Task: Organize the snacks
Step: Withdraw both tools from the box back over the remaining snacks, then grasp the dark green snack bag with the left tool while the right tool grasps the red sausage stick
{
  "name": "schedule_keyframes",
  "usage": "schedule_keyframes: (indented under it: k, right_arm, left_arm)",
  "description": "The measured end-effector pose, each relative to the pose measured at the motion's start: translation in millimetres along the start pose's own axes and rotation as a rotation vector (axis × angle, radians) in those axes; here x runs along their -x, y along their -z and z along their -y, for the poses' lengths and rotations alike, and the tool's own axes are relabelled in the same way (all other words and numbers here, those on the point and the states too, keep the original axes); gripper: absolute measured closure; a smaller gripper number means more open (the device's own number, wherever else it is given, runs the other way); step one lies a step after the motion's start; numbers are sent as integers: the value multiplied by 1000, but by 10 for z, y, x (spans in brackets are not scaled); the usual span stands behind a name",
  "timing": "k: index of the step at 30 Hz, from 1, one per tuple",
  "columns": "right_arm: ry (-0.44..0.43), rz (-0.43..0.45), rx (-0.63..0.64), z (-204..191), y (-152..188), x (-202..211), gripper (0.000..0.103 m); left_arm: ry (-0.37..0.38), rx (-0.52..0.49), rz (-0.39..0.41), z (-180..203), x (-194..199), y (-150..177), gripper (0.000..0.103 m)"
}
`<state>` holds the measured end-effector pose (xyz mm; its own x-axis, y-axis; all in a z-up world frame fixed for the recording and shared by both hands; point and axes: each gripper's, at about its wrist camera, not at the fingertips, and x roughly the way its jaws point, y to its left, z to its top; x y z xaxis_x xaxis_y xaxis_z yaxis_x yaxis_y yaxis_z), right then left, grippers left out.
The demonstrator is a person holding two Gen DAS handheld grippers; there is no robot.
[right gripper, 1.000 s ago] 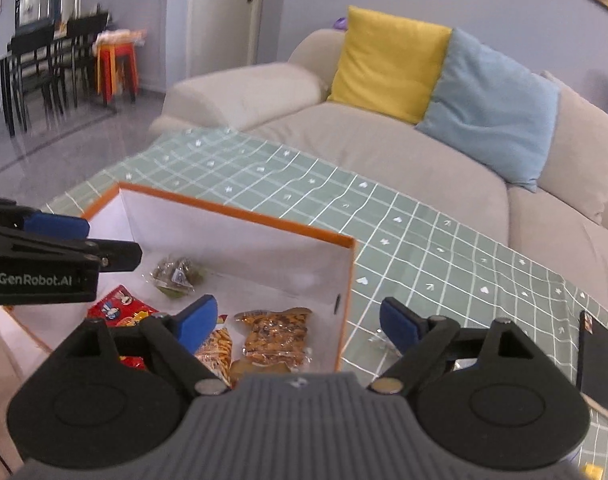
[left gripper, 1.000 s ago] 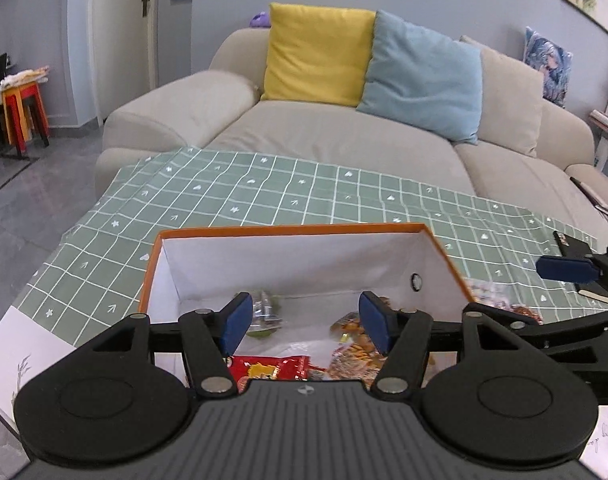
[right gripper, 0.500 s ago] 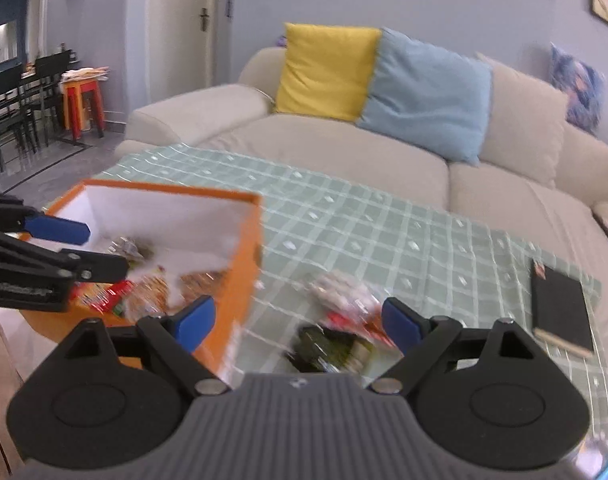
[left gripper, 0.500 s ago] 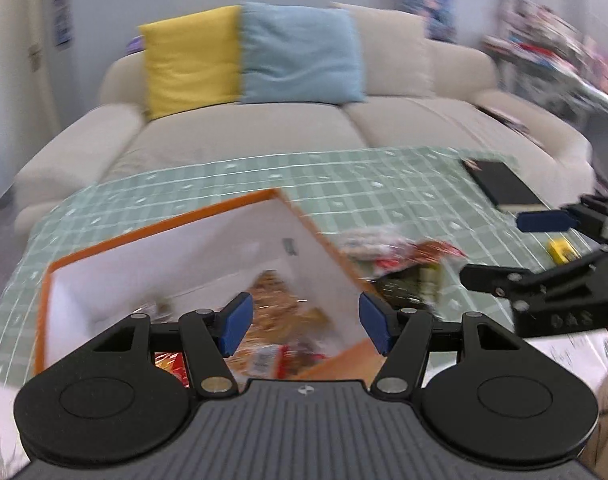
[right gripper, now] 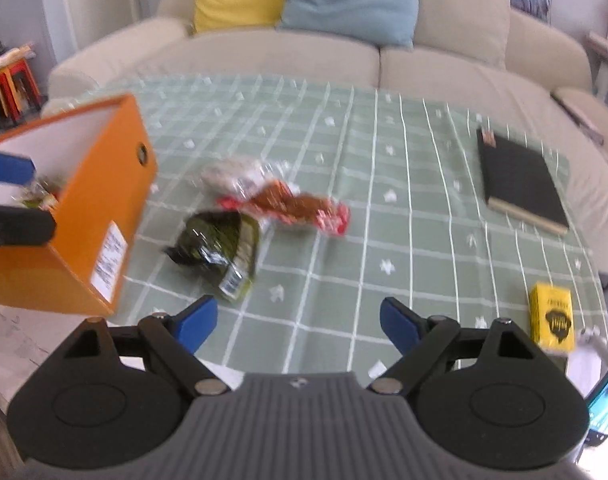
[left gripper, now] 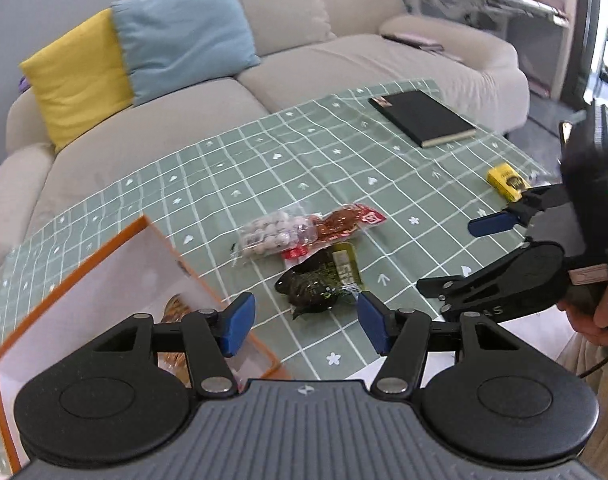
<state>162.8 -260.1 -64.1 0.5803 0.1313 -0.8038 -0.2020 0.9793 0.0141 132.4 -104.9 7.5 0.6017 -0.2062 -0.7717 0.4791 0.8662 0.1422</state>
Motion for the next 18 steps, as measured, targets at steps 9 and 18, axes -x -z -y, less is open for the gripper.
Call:
schedule_keyframes:
  k: [9,18]
  right_arm:
    - [-82,-72,-81,122,-99,-272,30]
    - [-89,-73,21,177,-352,-562,35]
  left_arm:
    - [76,36,-106,-101,-394,-283,45]
    - [120,-166,-276,87,-953,-422,42]
